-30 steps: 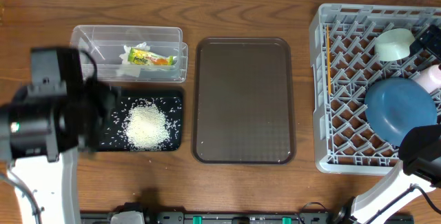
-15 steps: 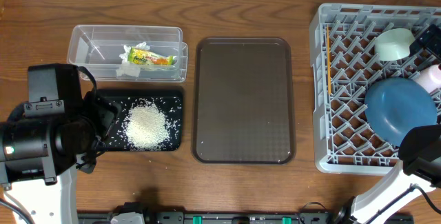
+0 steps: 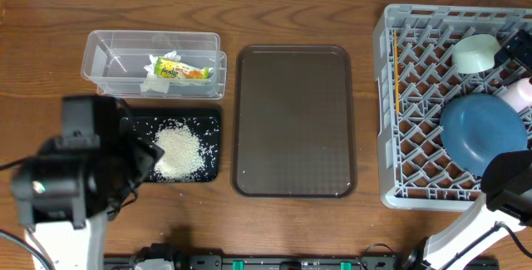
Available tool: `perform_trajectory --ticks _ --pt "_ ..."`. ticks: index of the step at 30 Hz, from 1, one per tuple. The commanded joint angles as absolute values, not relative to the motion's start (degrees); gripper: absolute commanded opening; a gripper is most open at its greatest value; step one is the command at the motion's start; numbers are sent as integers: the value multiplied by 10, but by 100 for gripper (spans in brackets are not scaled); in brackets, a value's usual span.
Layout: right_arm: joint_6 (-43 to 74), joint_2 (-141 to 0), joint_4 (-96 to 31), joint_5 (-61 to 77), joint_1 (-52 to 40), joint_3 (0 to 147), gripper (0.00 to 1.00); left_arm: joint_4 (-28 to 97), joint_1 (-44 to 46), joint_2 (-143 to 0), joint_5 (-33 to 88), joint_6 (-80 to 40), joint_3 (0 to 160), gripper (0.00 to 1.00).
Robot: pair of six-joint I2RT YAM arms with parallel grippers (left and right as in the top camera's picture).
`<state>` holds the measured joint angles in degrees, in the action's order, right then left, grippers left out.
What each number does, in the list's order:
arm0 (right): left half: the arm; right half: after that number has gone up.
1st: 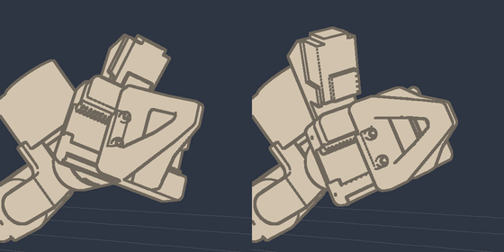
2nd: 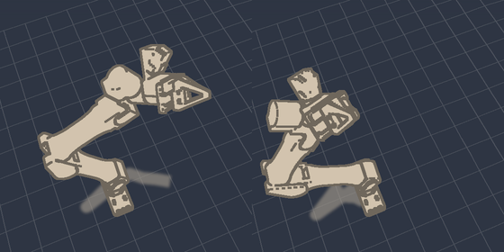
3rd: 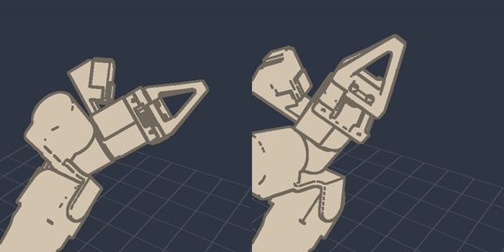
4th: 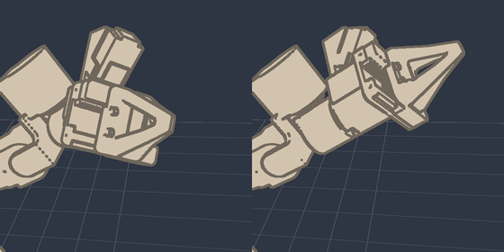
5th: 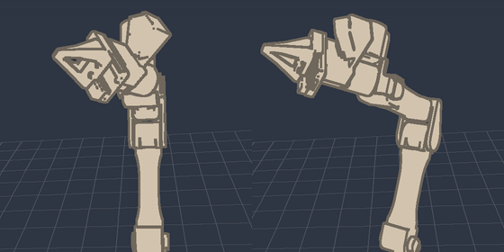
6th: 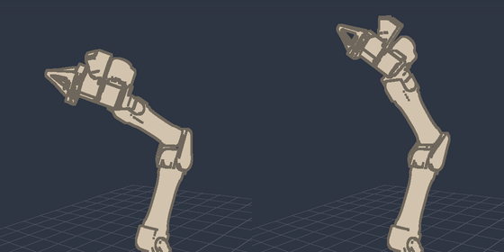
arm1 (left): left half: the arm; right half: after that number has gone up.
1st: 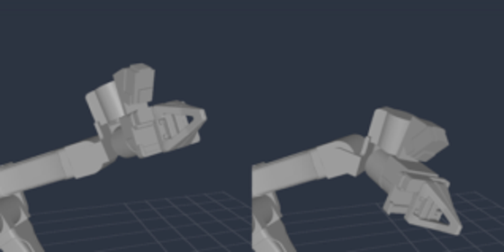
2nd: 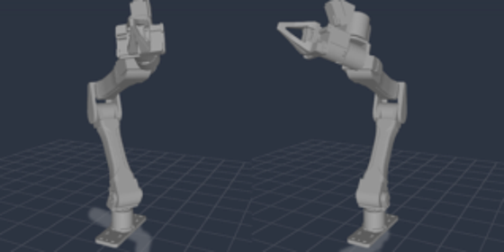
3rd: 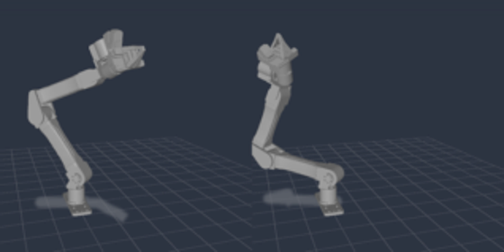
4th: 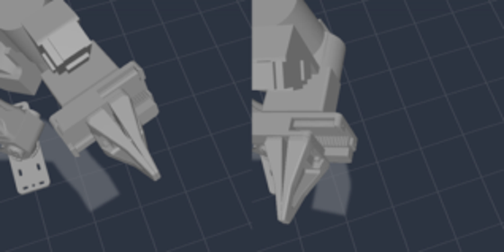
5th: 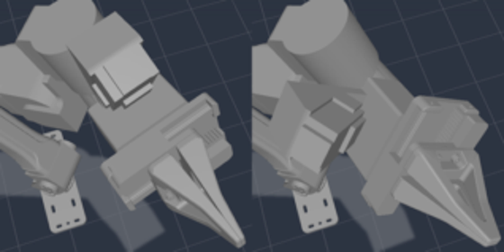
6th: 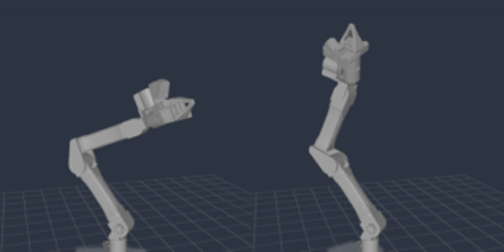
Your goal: Sort waste into correct bins and load items into the dishwasher rack
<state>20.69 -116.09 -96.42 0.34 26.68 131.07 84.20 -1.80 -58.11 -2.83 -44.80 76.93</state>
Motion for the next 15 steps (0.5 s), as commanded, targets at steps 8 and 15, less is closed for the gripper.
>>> perform_trajectory --ticks 8,15 --pt "216 -1160 -964 3 269 1311 99 474 48 -331 6 -196 456 91" --pt "216 -1160 -964 3 269 1311 99 299 48 -178 7 -176 288 91"
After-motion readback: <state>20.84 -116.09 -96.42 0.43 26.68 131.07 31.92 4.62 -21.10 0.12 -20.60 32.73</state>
